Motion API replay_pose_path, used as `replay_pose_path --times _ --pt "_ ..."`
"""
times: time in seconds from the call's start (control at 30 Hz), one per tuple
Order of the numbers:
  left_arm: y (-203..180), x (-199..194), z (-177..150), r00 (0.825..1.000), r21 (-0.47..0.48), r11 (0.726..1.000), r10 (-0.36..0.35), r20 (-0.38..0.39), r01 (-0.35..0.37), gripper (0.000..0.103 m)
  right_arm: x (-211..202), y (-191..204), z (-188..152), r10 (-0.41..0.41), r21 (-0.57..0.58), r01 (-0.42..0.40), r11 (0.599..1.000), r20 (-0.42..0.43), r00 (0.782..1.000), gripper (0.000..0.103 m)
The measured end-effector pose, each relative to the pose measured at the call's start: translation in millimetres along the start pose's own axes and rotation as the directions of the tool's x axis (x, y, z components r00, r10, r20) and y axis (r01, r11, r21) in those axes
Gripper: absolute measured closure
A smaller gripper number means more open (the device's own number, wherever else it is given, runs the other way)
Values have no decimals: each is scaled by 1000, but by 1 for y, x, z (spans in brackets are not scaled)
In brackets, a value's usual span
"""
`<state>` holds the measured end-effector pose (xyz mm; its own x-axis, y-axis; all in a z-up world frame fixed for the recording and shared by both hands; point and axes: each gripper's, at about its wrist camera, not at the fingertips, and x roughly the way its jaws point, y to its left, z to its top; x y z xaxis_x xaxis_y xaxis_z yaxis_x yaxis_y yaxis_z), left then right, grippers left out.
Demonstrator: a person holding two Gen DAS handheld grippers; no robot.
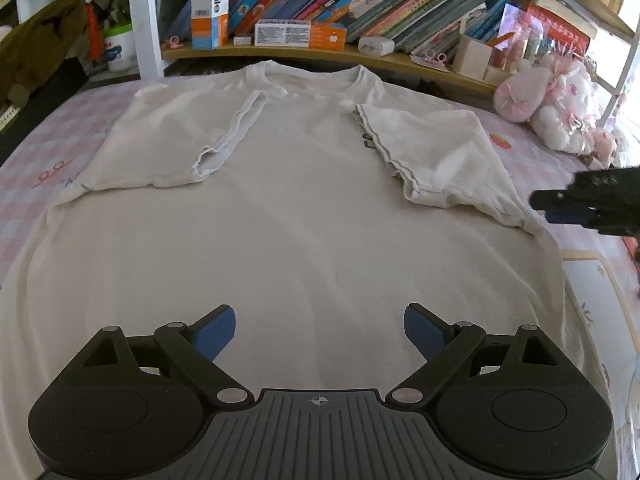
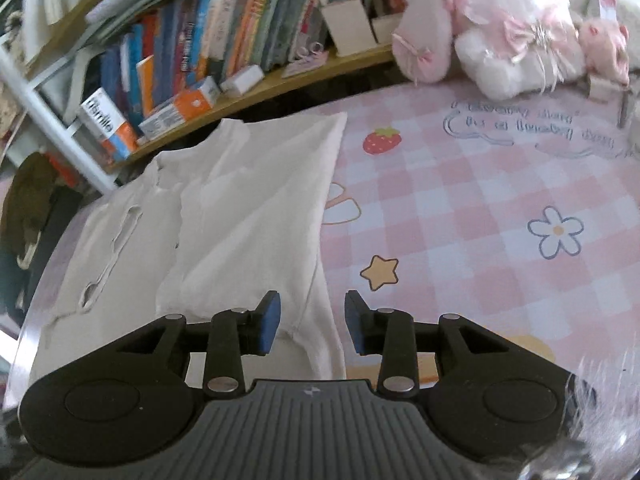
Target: Fold clothes
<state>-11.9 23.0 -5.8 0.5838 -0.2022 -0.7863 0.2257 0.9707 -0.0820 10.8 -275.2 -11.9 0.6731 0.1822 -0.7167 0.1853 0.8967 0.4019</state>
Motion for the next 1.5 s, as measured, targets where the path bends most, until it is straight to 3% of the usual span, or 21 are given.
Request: replay_pose_path --times 0.17,0.2,0.23,0.57,0.67,0.83,1.13,1.5 --pt "-10 -2 -1 1000 13 1000 15 -1 -15 10 15 2 4 18 -10 -18 1000 -22 1000 72" --pt "-12 -3 -1 1000 16 1000 18 -1 -18 10 18 4 4 20 -29 -21 999 -27 999 80" --pt "-13 -3 -1 1000 19 1000 20 0 -20 10 20 6 5 21 -48 -22 999 -33 999 96" --pt "-20 -8 -1 998 11 998 63 1 -63 10 22 3 5 15 -83 -19 996 -46 999 96" --pt "-20 -11 -4 997 -2 997 83 5 -83 10 20 5 4 23 -83 -27 996 -44 999 89" --pt "-15 -20 -14 993 -28 993 117 -5 -117 10 15 11 -1 38 -90 -40 995 -30 999 56" --pt "1 -32 -22 992 -78 989 125 15 -123 10 -11 28 -36 -60 -178 57 982 -14 998 44" --pt "34 -55 -32 997 -38 999 -12 81 15 10 -73 52 -108 -245 -168 253 953 70 967 29"
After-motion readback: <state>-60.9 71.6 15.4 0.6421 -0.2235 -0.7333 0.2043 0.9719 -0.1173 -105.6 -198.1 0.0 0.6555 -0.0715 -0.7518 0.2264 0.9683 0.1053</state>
